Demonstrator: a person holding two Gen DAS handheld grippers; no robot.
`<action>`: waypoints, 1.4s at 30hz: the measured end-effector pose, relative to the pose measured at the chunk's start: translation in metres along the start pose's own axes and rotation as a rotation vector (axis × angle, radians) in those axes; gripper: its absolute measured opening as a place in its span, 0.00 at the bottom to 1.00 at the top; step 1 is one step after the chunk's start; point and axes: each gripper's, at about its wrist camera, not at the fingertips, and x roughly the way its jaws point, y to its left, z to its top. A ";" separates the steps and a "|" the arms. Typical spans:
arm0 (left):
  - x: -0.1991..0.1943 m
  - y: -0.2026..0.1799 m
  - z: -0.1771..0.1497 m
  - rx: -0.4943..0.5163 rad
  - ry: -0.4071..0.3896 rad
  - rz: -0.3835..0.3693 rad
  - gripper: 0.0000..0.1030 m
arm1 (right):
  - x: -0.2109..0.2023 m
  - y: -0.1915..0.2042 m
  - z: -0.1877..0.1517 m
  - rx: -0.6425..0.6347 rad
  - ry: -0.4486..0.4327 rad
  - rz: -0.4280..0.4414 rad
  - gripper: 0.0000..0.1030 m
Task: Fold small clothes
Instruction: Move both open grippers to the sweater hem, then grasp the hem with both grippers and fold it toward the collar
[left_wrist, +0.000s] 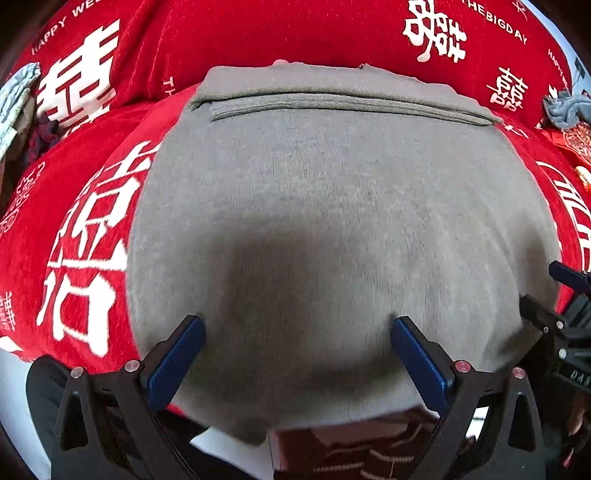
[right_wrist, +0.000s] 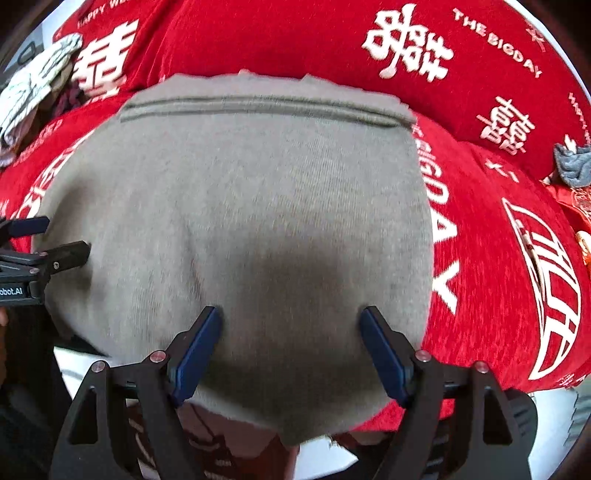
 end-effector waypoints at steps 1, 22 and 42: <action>-0.005 0.005 -0.001 -0.017 -0.011 -0.001 0.99 | -0.003 -0.009 -0.004 0.036 -0.003 0.003 0.78; -0.020 0.034 -0.031 -0.042 0.014 -0.071 0.16 | -0.012 -0.025 -0.027 0.123 -0.024 0.155 0.16; 0.003 0.058 0.109 -0.158 -0.106 -0.138 0.15 | 0.016 -0.076 0.098 0.313 -0.177 0.228 0.15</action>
